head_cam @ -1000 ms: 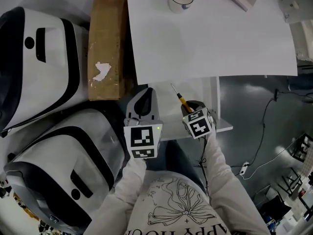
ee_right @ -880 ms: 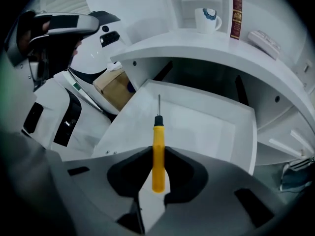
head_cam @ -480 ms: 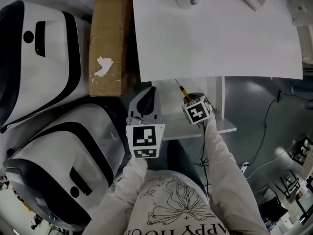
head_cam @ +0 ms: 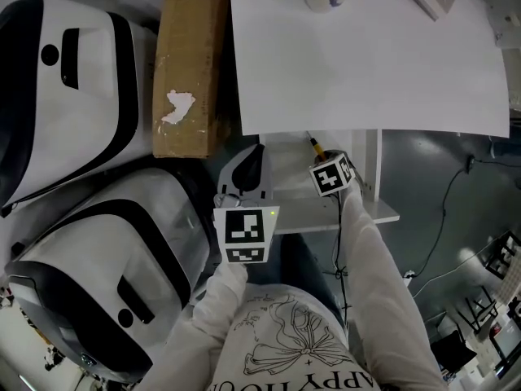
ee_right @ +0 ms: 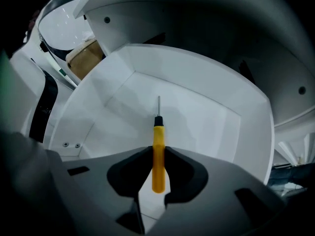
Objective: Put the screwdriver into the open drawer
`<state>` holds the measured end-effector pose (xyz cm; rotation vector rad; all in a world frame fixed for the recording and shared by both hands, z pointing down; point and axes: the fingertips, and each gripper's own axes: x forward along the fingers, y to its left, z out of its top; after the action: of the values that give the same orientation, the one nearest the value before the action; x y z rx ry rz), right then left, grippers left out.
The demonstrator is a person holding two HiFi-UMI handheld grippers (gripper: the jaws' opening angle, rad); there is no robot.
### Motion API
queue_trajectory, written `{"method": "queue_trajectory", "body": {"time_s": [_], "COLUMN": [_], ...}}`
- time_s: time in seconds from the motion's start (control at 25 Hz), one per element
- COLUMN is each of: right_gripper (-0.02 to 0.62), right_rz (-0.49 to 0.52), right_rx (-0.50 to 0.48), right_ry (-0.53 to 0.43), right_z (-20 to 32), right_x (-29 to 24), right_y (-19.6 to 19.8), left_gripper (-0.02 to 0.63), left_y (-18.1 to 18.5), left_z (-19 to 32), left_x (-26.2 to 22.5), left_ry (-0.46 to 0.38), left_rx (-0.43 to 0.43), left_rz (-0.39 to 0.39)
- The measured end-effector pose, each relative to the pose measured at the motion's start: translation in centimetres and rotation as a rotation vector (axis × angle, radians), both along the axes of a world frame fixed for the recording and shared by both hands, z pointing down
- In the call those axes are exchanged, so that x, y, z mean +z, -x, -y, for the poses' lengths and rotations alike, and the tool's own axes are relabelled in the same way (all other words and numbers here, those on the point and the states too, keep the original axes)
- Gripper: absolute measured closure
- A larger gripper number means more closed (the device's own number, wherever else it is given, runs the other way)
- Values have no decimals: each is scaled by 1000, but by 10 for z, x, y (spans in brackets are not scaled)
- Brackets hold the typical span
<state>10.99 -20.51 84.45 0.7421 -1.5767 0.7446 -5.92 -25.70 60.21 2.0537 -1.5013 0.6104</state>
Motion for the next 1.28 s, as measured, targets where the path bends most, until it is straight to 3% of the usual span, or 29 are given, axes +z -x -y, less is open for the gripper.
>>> {"method": "queue_trajectory", "body": {"time_s": [0.44, 0.56, 0.8, 0.92, 1.28], "right_gripper": [504, 471, 472, 495, 562], "right_rz": [11, 39, 88, 110, 254], "right_rx": [53, 66, 64, 72, 297], "right_ry": [-3, -18, -76, -127, -388], "right_z": [3, 5, 14, 21, 39], "right_x": [12, 7, -25, -55, -183], "right_y": [3, 5, 9, 7, -17], "left_gripper": [600, 600, 600, 600, 600], "left_y": [8, 10, 12, 11, -7], "left_z": [-3, -3, 0, 2, 4], "left_x": [4, 2, -11, -24, -85], "left_ry": [4, -1, -23, -46, -150], "left_rx": [10, 10, -4, -12, -9], "left_rz": [8, 9, 5, 3, -23]}}
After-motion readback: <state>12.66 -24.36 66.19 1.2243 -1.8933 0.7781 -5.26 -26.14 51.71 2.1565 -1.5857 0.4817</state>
